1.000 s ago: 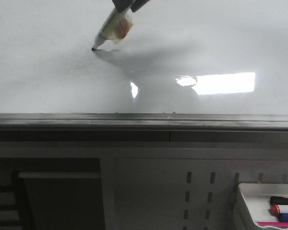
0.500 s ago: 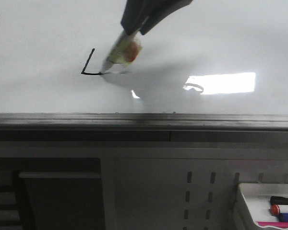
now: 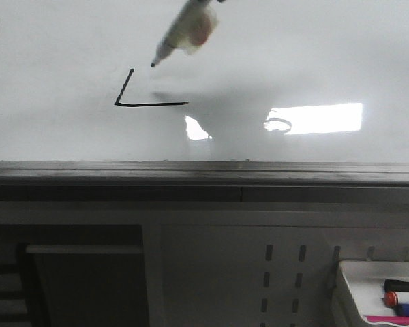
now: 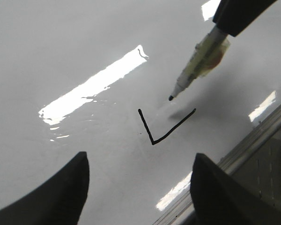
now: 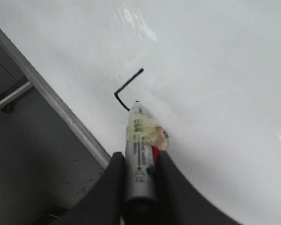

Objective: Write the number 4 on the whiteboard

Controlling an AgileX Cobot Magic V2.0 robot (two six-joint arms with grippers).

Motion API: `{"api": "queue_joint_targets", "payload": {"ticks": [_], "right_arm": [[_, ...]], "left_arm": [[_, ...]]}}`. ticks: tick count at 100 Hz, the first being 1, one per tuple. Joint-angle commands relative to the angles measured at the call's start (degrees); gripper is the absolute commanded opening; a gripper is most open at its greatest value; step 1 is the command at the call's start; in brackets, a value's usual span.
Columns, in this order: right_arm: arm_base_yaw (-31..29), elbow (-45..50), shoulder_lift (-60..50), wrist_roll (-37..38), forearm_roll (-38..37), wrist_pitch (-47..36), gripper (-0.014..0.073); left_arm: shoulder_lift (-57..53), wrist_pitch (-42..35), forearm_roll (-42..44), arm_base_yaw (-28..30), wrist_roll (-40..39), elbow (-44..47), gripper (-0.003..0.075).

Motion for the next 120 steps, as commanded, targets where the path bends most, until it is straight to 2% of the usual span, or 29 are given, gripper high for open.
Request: {"api": "queue_joint_targets", "payload": {"ticks": [1,20,33,52,74,88,100,120], "right_arm": [[-0.25,-3.54,-0.68,-0.40,-0.23,-4.26,-0.0064],[-1.24,-3.46,2.37,-0.40,-0.62,-4.73,-0.0064],[-1.07,-1.04,2.70,-0.40,0.11,-1.48,-0.0064],[1.37,3.80,2.70,-0.40,1.00,0.46,-0.0064],[3.73,3.13,0.98,-0.40,1.09,-1.07,-0.0064],[7.35,1.57,-1.00,-0.40,1.09,2.42,-0.0064],[10.30,0.24,-1.56,-0.40,1.09,6.17,-0.0064],[13.08,0.24,-1.59,-0.40,1.09,7.67,-0.0064]], "left_arm": [[-0.34,-3.95,-1.03,0.05,-0.31,-1.51,0.0419],[-0.34,-3.95,-1.03,0.05,-0.31,-1.51,0.0419],[-0.34,-3.95,-1.03,0.05,-0.31,-1.51,0.0419],[-0.34,-3.85,0.45,-0.45,-0.31,-1.51,0.0419],[3.04,-5.00,4.75,-3.98,-0.31,-1.51,0.0419],[9.46,-9.17,7.70,-7.72,-0.31,-1.51,0.0419],[16.07,-14.82,7.14,-8.03,-0.31,-1.63,0.0419],[23.16,-23.98,4.09,-8.03,-0.31,-1.75,0.0419]]}}
